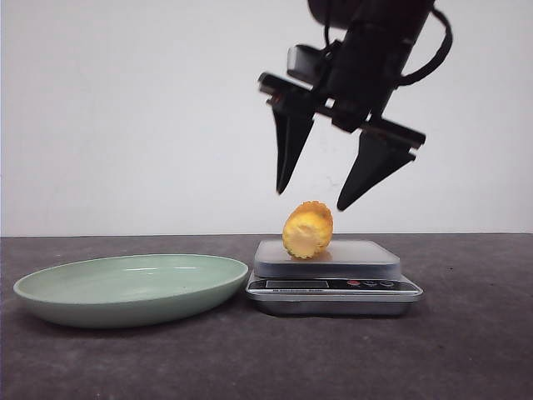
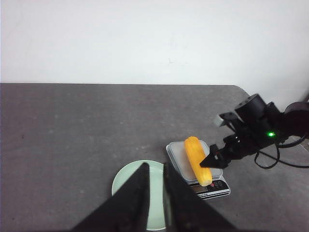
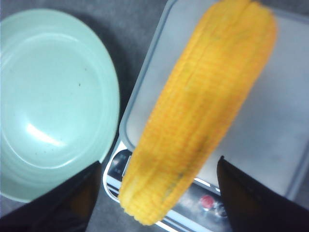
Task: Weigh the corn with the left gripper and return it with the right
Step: 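Lower the right gripper onto the corn on the scale and close it, then lift the corn with the right gripper and carry it over the plate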
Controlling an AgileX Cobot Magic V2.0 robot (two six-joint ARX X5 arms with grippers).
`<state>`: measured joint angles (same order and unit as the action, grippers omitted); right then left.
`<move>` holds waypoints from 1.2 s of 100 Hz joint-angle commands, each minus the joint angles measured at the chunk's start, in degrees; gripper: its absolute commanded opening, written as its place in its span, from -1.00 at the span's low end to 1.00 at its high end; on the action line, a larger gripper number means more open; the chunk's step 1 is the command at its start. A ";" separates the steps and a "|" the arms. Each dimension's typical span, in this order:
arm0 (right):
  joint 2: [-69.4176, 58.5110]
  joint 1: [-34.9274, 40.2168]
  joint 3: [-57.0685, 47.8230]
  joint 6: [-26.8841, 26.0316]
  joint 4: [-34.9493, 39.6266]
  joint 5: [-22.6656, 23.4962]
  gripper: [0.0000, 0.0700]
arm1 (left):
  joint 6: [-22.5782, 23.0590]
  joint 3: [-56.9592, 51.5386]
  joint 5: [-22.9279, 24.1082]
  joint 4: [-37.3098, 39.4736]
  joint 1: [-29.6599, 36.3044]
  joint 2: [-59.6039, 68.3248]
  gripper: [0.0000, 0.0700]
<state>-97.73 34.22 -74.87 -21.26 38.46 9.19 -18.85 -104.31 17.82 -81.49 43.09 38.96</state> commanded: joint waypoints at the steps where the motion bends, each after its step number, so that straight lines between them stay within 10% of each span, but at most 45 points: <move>1: -2.23 0.61 -1.07 -0.85 0.42 0.07 0.28 | -0.07 -1.20 -0.13 -2.97 0.42 0.00 -1.00; 12: -3.10 0.70 -1.07 -0.94 1.09 -0.50 -1.00 | -0.09 -1.20 -0.92 -2.97 0.42 -0.07 -1.00; 120: 1.49 11.47 -15.15 0.15 -12.44 5.73 -0.99 | 1.29 -1.20 3.19 -2.97 0.44 -0.11 -1.00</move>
<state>-93.43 45.06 -89.01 -21.30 25.63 14.94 -18.44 -104.31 20.86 -81.49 43.09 38.76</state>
